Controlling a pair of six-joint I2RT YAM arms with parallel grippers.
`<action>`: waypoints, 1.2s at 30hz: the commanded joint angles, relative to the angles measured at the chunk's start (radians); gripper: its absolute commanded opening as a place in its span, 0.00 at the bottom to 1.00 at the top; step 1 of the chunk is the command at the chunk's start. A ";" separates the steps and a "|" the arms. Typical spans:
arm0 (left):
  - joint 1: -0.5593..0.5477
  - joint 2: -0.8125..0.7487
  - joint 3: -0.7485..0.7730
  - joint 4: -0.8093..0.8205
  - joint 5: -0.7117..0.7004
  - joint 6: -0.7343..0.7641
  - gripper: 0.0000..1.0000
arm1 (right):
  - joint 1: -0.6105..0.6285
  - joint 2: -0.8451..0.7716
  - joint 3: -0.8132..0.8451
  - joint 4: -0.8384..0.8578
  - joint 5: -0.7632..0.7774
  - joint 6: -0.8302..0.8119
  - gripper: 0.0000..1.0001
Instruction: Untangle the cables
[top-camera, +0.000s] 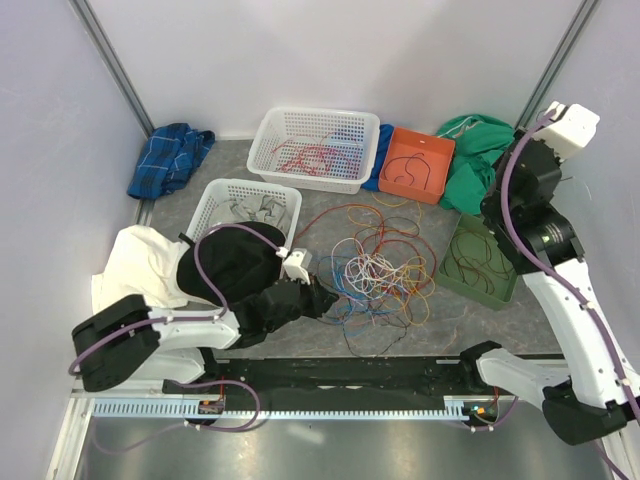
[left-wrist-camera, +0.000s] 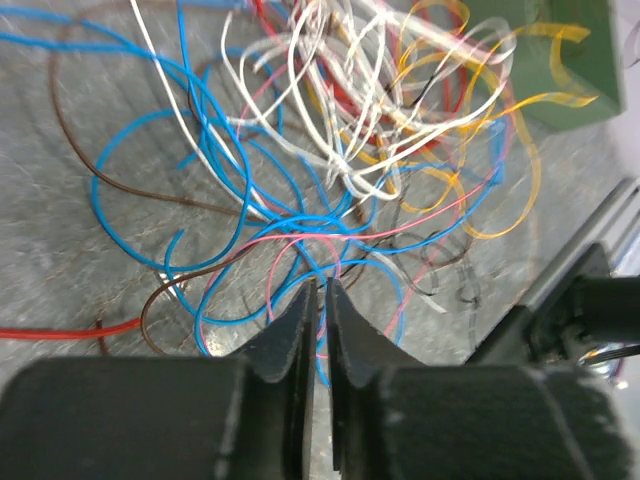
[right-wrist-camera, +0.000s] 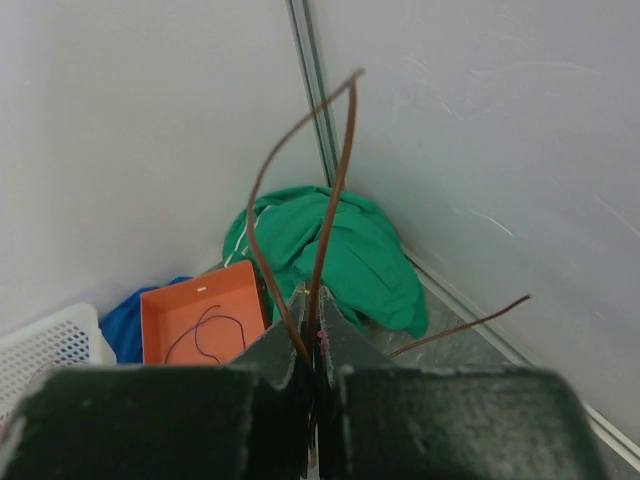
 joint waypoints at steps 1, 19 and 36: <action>-0.002 -0.136 -0.007 -0.089 -0.083 0.008 0.23 | -0.058 -0.002 -0.021 -0.002 -0.052 0.079 0.00; -0.004 -0.259 -0.061 -0.098 -0.077 -0.034 0.36 | -0.253 0.036 -0.384 0.098 -0.202 0.264 0.00; -0.002 -0.250 -0.001 -0.158 -0.094 -0.043 0.56 | -0.278 -0.056 -0.562 0.032 -0.489 0.430 0.93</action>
